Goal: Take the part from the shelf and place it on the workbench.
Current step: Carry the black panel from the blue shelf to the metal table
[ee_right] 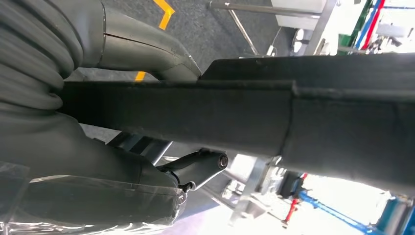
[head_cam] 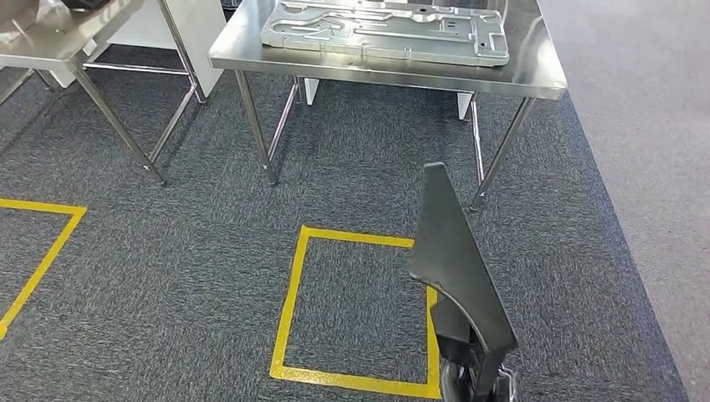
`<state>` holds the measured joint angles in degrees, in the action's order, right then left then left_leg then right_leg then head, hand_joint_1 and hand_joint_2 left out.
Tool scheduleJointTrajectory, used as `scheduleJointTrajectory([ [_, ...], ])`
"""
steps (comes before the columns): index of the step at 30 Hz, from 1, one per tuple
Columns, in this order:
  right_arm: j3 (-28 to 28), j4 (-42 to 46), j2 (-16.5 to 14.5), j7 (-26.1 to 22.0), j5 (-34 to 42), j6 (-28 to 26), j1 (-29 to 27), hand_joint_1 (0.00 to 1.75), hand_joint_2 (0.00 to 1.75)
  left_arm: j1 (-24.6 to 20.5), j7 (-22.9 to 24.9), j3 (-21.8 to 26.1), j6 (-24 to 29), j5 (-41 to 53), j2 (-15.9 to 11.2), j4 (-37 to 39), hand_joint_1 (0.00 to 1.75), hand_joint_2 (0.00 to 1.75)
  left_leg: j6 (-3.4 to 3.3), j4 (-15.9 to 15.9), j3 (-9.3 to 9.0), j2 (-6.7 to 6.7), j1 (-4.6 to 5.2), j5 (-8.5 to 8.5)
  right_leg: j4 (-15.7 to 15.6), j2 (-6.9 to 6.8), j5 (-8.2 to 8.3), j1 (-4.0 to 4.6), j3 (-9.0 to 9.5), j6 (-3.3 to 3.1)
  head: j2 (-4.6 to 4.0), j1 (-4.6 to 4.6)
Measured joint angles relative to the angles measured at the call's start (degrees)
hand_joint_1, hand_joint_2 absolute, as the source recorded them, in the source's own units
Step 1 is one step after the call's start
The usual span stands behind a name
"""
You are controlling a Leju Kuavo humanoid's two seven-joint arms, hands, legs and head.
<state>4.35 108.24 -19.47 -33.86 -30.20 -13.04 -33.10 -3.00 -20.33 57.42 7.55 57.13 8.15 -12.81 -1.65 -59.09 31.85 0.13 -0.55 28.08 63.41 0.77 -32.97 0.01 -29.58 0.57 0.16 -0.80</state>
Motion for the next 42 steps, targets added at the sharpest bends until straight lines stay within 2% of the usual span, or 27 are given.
scheduleJointTrajectory([
  [3,0.0,0.0,0.2,0.0,0.0,0.0,0.0,1.75,1.75,-0.2,0.0,0.0,0.0,0.0,0.0,0.0,0.00,0.00,-0.32,0.3,-1.00,0.04,-0.07,0.83,8.9,-0.20,-3.93,-0.50,-6.28,0.82,0.01,-0.12],
  [4,0.0,0.0,0.3,0.0,0.0,0.0,0.0,1.75,1.75,-0.1,0.0,0.0,0.0,0.1,0.0,0.0,0.00,0.00,-0.26,0.3,-1.40,0.04,-0.08,1.22,10.4,-0.24,-4.19,-0.66,-7.97,1.02,0.01,-0.11],
  [5,0.0,0.0,0.4,0.0,0.0,0.0,-0.1,1.75,1.75,-0.1,0.0,0.0,0.0,0.1,0.0,0.0,0.00,0.00,-0.16,0.3,-1.93,0.05,-0.11,1.66,10.3,-0.33,-3.32,-0.79,-8.84,1.16,0.00,-0.12],
  [6,0.0,0.0,0.4,0.0,0.0,0.0,-0.1,1.75,1.75,-0.1,0.0,0.0,0.0,0.1,0.0,0.0,0.00,0.00,-0.04,0.3,-2.62,0.04,-0.16,2.15,8.1,-0.45,-1.20,-0.91,-8.64,1.23,-0.01,-0.12],
  [7,0.0,0.0,0.5,0.0,0.0,0.0,-0.1,1.75,1.75,0.0,0.0,0.0,-0.1,0.1,0.0,0.0,0.00,0.00,0.13,0.3,-3.30,0.04,-0.21,2.70,4.6,-0.62,1.70,-0.99,-7.79,1.25,-0.01,-0.13],
  [8,0.0,-0.1,0.6,0.0,0.0,0.0,0.0,1.75,1.75,-0.1,0.0,0.0,-0.1,0.2,0.1,0.0,0.00,0.00,0.37,0.4,-4.03,0.06,-0.24,3.23,1.4,-0.82,3.69,-0.94,-6.99,1.15,-0.01,-0.10],
  [9,0.0,-0.1,0.6,0.0,0.0,0.0,0.0,1.75,1.75,-0.1,0.0,0.0,-0.1,0.2,0.1,0.0,0.00,0.00,0.67,0.4,-4.52,0.05,-0.23,3.67,-1.1,-1.02,4.80,-0.76,-6.38,0.88,-0.01,-0.12],
  [10,0.0,-0.1,0.6,0.0,0.0,-0.1,0.0,1.75,1.75,-0.2,0.0,0.0,-0.2,0.3,0.1,0.0,0.00,0.00,1.05,0.6,-4.79,0.07,-0.19,4.04,-2.3,-1.17,5.34,-0.56,-6.13,0.50,-0.01,-0.16],
  [12,0.0,-0.2,0.7,0.0,0.0,-0.3,-0.1,1.75,1.75,-0.3,0.0,0.0,-0.2,0.4,0.1,0.0,0.00,0.00,1.78,0.6,-5.41,0.14,-0.09,4.22,-2.9,-1.12,5.05,-0.33,-5.78,-0.44,0.00,-0.21],
  [14,0.1,-0.2,0.7,0.1,-0.1,-0.8,-0.1,1.75,1.75,-0.4,0.1,0.0,-0.2,0.5,0.1,0.0,0.00,0.00,2.30,-0.9,-5.54,0.24,-0.17,4.15,-3.6,-0.88,5.11,-0.53,-4.45,-1.27,0.00,-0.12],
  [16,0.3,0.0,0.8,0.1,-0.2,-1.6,0.2,1.75,1.75,-0.5,0.3,0.0,-0.3,0.7,0.1,0.0,0.00,0.00,2.63,-5.9,-2.97,0.24,-0.30,5.44,-4.3,-0.86,4.62,-0.60,-3.01,-2.05,0.01,0.08],
  [18,0.4,0.2,0.8,0.6,-0.2,-2.5,0.8,1.75,1.75,-0.5,0.5,0.0,-0.6,1.0,0.1,0.0,0.00,0.00,2.84,-12.6,1.62,0.21,-0.32,8.40,-4.4,-0.75,3.94,-0.48,-2.21,-2.51,0.00,0.23],
  [19,0.4,0.4,0.9,1.2,-0.2,-3.0,1.1,1.75,1.75,-0.4,0.5,0.0,-0.8,1.2,0.1,0.0,0.00,0.00,2.89,-14.7,3.58,0.21,-0.32,9.37,-4.4,-0.59,3.57,-0.40,-1.83,-2.55,-0.01,0.21],
  [20,0.4,0.6,1.1,2.0,-0.1,-3.6,1.5,1.75,1.75,-0.3,0.6,0.0,-1.0,1.5,0.0,0.0,0.00,0.00,2.87,-15.3,4.82,0.21,-0.31,9.28,-4.4,-0.42,3.16,-0.31,-1.34,-2.55,-0.01,0.23],
  [21,0.4,0.8,1.3,3.0,0.0,-4.3,2.1,1.75,1.75,-0.3,0.6,0.0,-1.1,1.8,0.0,0.0,0.00,0.00,2.73,-13.8,5.15,0.21,-0.26,7.80,-4.4,-0.26,2.70,-0.24,-0.71,-2.49,-0.01,0.23],
  [23,0.3,1.4,2.0,4.9,0.2,-6.1,3.8,1.75,1.75,-0.2,0.6,-0.1,-1.4,2.5,-0.2,0.0,0.00,0.00,1.99,-7.4,4.06,0.21,0.00,2.35,-4.4,-0.11,1.74,-0.12,0.63,-2.26,-0.01,0.22],
  [24,0.2,1.7,2.6,5.9,0.2,-7.1,5.0,1.75,1.75,-0.3,0.6,-0.1,-1.6,2.8,-0.3,0.0,0.00,0.00,1.59,-4.5,3.50,0.24,0.26,0.85,-4.4,-0.02,1.32,-0.08,1.10,-2.05,-0.01,0.18],
  [25,0.1,2.0,3.2,7.0,0.2,-8.0,6.3,1.75,1.75,-0.3,0.6,-0.2,-1.8,3.1,-0.4,0.0,0.00,0.00,1.20,-2.7,3.10,0.24,0.51,0.21,-4.5,0.04,0.94,-0.05,1.34,-1.72,-0.01,0.22],
  [27,-0.2,2.6,4.8,9.0,0.3,-9.1,8.7,1.75,1.75,-0.4,0.6,-0.3,-2.1,3.5,-0.5,0.0,0.00,0.00,0.53,-1.7,2.80,0.18,0.80,0.54,-4.2,0.15,0.77,0.01,1.77,-0.89,-0.01,0.27],
  [29,-0.6,3.2,6.1,10.1,0.4,-9.4,10.4,1.75,1.75,-0.4,0.5,-0.4,-2.2,3.7,-0.4,0.0,0.00,0.00,-0.20,-0.8,1.52,0.07,0.50,-0.37,-3.2,0.06,0.74,0.03,2.09,-0.18,0.00,0.28],
  [31,-0.8,3.6,7.0,10.3,0.5,-9.5,11.6,1.75,1.75,-0.5,0.5,-0.5,-2.2,3.7,-0.4,0.0,0.00,0.00,-0.72,0.0,0.14,0.04,0.19,-0.43,0.5,-0.11,-0.27,-0.13,0.25,0.41,0.01,0.01],
  [34,-1.0,3.8,8.1,10.4,0.5,-9.6,12.3,1.75,1.75,-0.6,0.4,-0.6,-2.2,3.8,-0.5,0.0,0.00,0.00,-0.95,0.3,-0.72,-0.07,0.16,0.37,9.4,-0.29,-3.90,-0.68,-6.39,1.45,0.01,-0.28],
  [35,-1.1,3.8,8.4,10.4,0.5,-9.6,12.4,1.75,1.75,-0.6,0.4,-0.6,-2.2,3.9,-0.5,0.0,0.00,0.00,-0.86,0.3,-1.13,-0.14,0.13,0.79,10.5,-0.35,-4.06,-0.84,-7.96,1.73,0.00,-0.28],
  [36,-1.1,3.8,8.5,10.4,0.5,-9.6,12.4,1.75,1.75,-0.5,0.4,-0.6,-2.2,3.9,-0.5,0.0,0.00,0.00,-0.71,0.3,-1.72,-0.21,0.08,1.26,9.6,-0.42,-2.93,-0.99,-8.60,1.89,0.00,-0.34],
  [39,-1.3,3.8,9.0,10.4,0.5,-9.6,12.5,1.75,1.75,-0.4,0.4,-0.7,-2.2,4.0,-0.4,0.0,0.00,0.00,-0.03,0.3,-3.70,-0.35,-0.06,2.85,0.2,-0.74,4.55,-1.12,-6.91,1.86,-0.01,-0.40],
  [41,-1.3,3.8,9.1,10.5,0.5,-9.6,12.6,1.75,1.75,-0.5,0.4,-0.7,-2.2,4.0,-0.4,0.1,0.00,0.00,0.68,0.5,-4.38,-0.40,-0.01,3.56,-3.0,-0.98,6.21,-0.77,-6.29,1.03,-0.01,-0.39],
  [42,-1.4,3.9,9.2,10.5,0.5,-9.6,12.6,1.75,1.75,-0.6,0.4,-0.7,-2.2,4.0,-0.4,0.1,0.00,0.00,1.12,0.5,-4.74,-0.41,0.04,3.59,-3.1,-0.96,5.82,-0.62,-6.22,0.48,-0.01,-0.33],
])
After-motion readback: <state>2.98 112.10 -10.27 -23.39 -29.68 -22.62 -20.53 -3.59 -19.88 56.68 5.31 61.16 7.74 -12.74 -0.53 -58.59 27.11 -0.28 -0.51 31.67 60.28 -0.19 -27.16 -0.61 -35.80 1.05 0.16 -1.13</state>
